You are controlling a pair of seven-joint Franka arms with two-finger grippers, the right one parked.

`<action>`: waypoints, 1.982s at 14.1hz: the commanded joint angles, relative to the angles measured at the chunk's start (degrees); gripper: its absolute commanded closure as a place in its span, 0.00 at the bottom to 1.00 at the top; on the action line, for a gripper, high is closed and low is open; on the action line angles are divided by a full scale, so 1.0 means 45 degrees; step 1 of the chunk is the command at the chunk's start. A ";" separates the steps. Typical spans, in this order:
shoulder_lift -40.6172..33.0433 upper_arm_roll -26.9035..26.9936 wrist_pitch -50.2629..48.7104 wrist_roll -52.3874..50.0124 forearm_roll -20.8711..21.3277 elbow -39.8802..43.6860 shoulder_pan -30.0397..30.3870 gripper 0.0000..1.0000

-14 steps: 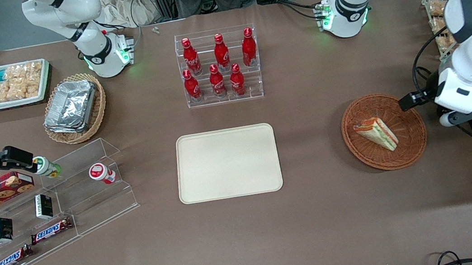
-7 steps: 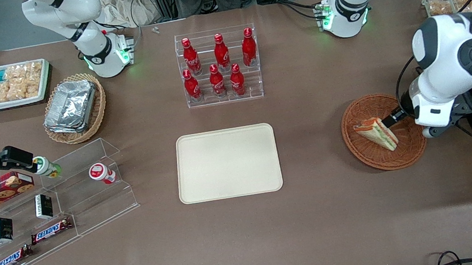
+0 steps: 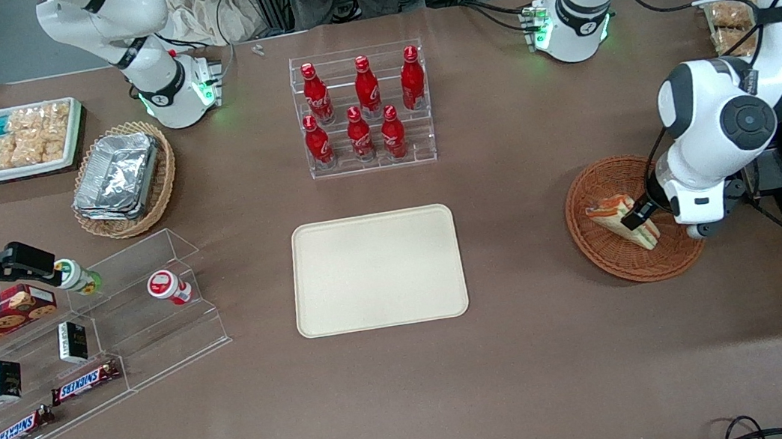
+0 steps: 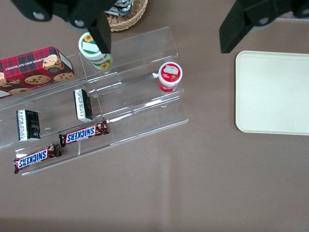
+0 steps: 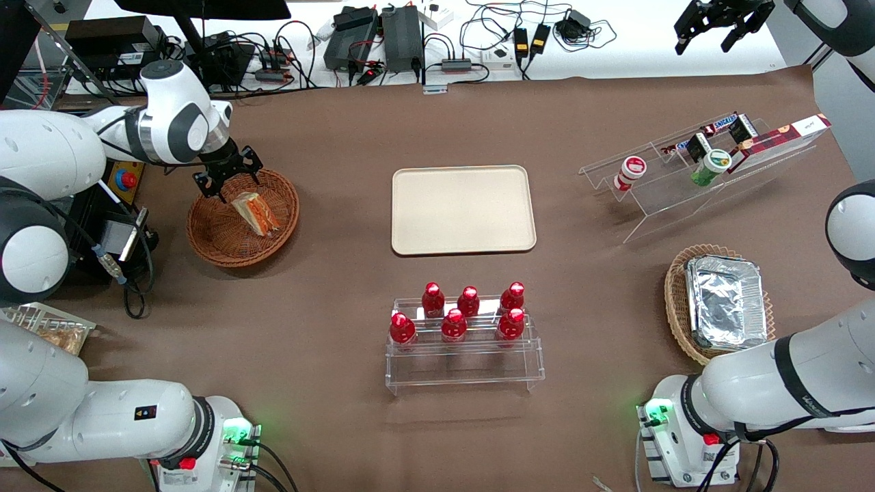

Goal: Place sandwich from basket to tray
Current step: 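Lower the open left gripper over the wrapped sandwich in the basket, then close the left gripper on the sandwich and lift it from the basket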

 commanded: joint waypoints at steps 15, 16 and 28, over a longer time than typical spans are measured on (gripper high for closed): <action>0.0036 -0.0019 -0.1010 -0.1513 0.0120 0.0433 -0.0616 1.00; -0.0179 -0.0058 -0.2199 -0.1435 0.0120 0.1037 -0.0694 1.00; -0.0123 -0.1558 -0.9906 0.4675 -0.0036 0.8367 -0.1144 1.00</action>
